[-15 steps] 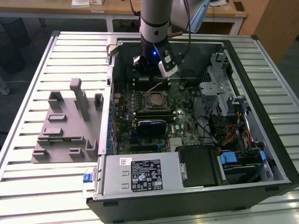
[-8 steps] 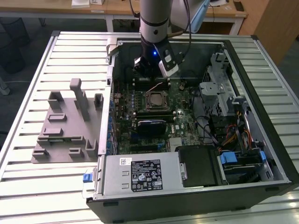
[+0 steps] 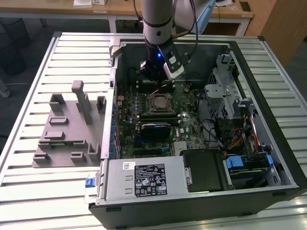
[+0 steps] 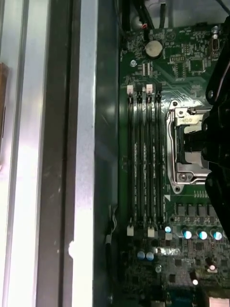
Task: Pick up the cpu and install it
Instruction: 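Install the first cpu locking lever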
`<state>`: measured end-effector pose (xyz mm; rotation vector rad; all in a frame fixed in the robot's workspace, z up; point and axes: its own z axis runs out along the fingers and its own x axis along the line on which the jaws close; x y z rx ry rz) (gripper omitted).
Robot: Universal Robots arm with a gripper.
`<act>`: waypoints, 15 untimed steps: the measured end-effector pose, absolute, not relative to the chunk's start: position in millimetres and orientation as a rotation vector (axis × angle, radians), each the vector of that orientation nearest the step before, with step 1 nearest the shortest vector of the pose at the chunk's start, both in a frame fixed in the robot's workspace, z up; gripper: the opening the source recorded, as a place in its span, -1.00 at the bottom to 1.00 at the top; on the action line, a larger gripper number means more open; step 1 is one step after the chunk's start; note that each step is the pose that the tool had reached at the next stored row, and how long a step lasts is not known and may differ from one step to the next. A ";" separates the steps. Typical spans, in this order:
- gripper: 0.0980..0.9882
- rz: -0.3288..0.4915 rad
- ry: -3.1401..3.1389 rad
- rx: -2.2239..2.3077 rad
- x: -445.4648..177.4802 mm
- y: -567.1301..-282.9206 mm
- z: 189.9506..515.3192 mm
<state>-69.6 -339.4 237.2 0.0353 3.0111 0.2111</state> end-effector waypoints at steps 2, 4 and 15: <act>-0.98 0.210 2.997 0.049 -69.6 -339.4 236.6; -0.98 0.208 2.985 0.068 -69.6 -339.4 235.8; -0.98 0.205 2.975 0.103 -69.6 -329.5 226.8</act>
